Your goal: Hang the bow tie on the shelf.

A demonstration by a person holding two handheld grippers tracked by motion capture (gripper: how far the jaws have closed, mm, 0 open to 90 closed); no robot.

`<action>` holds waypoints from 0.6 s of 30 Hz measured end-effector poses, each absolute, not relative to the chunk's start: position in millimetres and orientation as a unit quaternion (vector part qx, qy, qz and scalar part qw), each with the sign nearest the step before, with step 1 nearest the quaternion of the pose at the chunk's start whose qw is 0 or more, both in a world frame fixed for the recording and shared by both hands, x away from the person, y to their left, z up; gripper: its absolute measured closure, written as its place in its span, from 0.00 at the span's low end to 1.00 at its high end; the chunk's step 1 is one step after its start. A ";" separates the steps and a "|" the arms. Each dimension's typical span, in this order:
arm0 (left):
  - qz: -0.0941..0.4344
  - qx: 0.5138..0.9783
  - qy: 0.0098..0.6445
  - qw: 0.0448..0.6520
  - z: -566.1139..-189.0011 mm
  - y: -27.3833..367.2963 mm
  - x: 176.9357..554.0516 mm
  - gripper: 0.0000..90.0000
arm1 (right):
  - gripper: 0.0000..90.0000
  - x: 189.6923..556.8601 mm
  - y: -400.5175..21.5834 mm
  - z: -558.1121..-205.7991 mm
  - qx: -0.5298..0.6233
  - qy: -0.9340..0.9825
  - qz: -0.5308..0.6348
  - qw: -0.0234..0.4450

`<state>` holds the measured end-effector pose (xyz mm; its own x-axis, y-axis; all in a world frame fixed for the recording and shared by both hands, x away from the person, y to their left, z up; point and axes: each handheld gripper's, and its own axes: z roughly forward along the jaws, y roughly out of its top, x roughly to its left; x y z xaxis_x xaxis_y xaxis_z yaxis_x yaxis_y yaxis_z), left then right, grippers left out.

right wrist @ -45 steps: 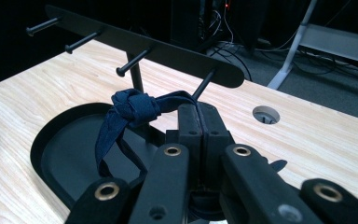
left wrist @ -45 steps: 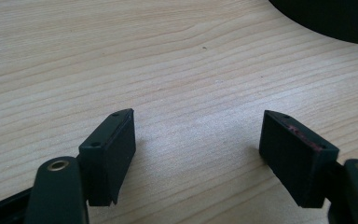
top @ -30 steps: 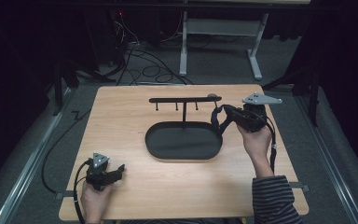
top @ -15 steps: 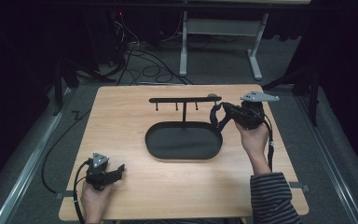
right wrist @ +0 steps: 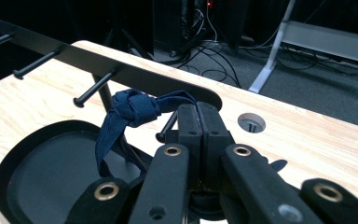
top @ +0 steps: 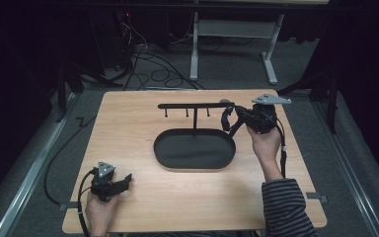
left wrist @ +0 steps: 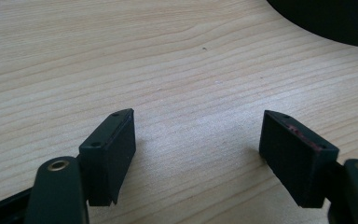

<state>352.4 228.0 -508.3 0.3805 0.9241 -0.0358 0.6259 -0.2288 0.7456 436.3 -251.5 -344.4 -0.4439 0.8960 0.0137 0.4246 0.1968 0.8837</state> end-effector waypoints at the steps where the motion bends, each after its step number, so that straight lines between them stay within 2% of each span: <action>1: 0.213 0.754 0.514 0.349 -508.3 228.1 352.4 0.30 | 1.00 437.0 -251.6 -344.6 0.457 0.726 0.438 0.269; 18: 0.214 0.755 0.513 0.348 -508.3 227.8 352.4 0.30 | 1.00 450.2 -253.4 -355.6 0.481 0.720 0.423 0.267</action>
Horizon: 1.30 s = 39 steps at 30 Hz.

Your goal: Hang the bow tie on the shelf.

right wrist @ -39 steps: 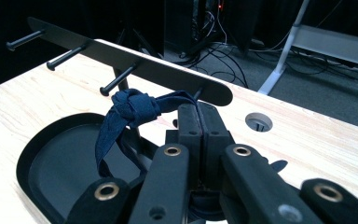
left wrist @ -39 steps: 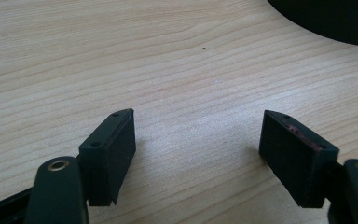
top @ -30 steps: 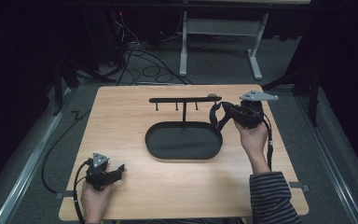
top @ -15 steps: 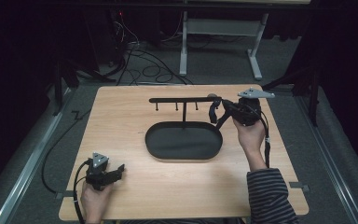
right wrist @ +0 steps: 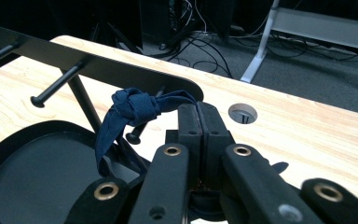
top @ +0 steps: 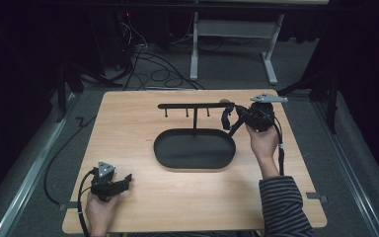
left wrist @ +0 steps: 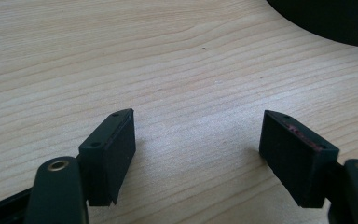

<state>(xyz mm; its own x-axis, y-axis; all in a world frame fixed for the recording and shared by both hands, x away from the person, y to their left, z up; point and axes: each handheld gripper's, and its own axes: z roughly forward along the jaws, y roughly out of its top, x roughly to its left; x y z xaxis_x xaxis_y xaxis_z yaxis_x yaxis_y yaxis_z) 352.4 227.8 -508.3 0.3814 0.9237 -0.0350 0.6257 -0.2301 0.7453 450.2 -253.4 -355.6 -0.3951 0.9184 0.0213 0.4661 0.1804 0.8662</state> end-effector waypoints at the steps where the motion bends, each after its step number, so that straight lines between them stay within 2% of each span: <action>1: 0.214 0.755 0.513 0.348 -508.3 227.8 352.4 0.30 | 1.00 451.0 -253.8 -356.4 0.481 0.720 0.422 0.267; 39: 0.214 0.754 0.514 0.348 -508.3 227.8 352.4 0.31 | 1.00 457.0 -250.1 -370.8 0.486 0.731 0.408 0.251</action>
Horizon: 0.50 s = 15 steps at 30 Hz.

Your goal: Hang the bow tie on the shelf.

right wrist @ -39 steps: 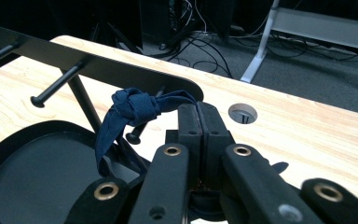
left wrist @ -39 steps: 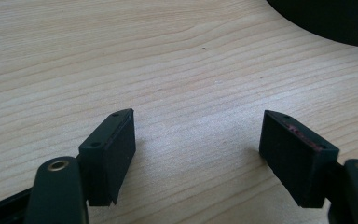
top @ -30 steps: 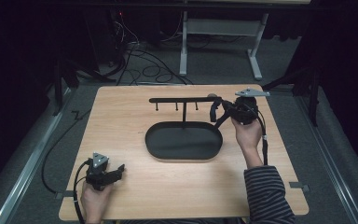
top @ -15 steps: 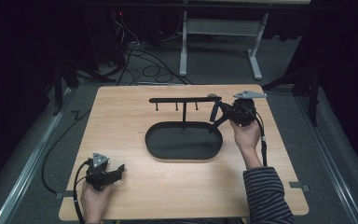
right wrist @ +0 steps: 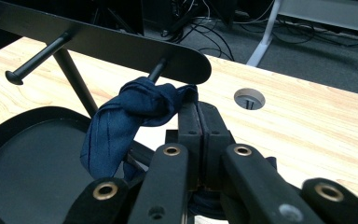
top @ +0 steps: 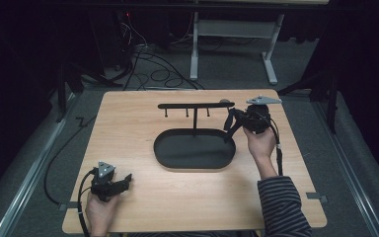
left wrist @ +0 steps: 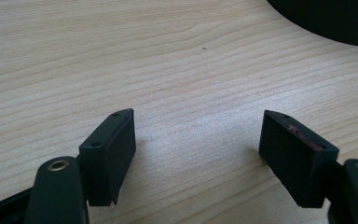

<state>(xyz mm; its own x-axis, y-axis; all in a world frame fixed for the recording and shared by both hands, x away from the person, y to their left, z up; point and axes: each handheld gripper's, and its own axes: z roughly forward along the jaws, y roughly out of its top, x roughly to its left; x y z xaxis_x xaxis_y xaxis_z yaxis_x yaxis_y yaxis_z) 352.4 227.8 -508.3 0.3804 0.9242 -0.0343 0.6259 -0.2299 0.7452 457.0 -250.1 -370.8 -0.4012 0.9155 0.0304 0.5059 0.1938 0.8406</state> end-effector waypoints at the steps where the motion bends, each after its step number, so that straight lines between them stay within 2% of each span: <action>1: 0.214 0.754 0.514 0.348 -508.3 227.9 352.4 0.31 | 1.00 456.8 -250.5 -370.4 0.487 0.730 0.408 0.251; 15: 0.215 0.754 0.514 0.348 -508.3 227.8 352.4 0.31 | 1.00 450.3 -249.9 -359.0 0.480 0.723 0.419 0.266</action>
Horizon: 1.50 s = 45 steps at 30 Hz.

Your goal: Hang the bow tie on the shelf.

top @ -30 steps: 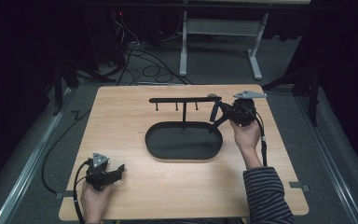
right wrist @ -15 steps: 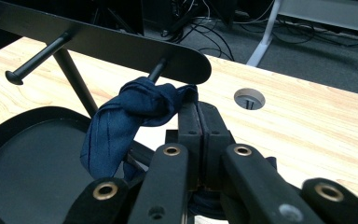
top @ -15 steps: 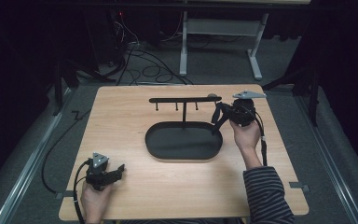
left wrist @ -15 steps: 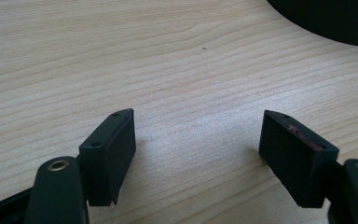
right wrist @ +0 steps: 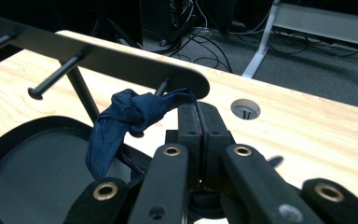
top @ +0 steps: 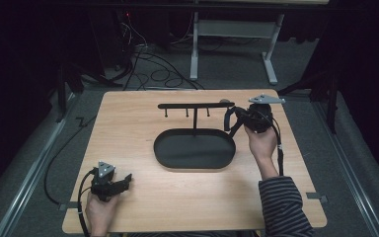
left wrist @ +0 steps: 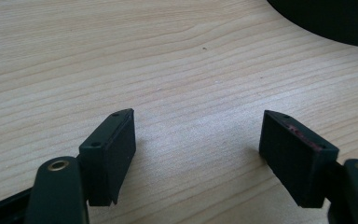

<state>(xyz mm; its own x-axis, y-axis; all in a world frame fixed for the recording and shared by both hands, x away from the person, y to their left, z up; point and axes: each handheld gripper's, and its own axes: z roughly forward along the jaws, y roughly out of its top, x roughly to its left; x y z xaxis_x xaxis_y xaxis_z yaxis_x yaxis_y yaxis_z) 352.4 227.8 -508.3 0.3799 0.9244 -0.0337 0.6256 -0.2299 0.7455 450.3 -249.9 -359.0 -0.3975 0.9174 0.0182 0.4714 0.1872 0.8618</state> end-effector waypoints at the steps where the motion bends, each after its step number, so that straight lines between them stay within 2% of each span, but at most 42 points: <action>1: 0.214 0.754 0.514 0.348 -508.3 227.9 352.4 0.31 | 1.00 450.0 -249.3 -356.9 0.481 0.721 0.421 0.266; 9: 0.210 0.752 0.515 0.352 -508.2 228.8 352.5 0.30 | 1.00 452.0 -241.3 -347.6 0.486 0.717 0.416 0.278; 24: 0.209 0.751 0.516 0.355 -508.3 229.2 352.5 0.30 | 1.00 452.4 -238.9 -366.5 0.496 0.722 0.397 0.273; 45: 0.208 0.752 0.516 0.354 -508.2 229.2 352.5 0.30 | 0.89 444.2 -241.7 -368.5 0.484 0.726 0.407 0.269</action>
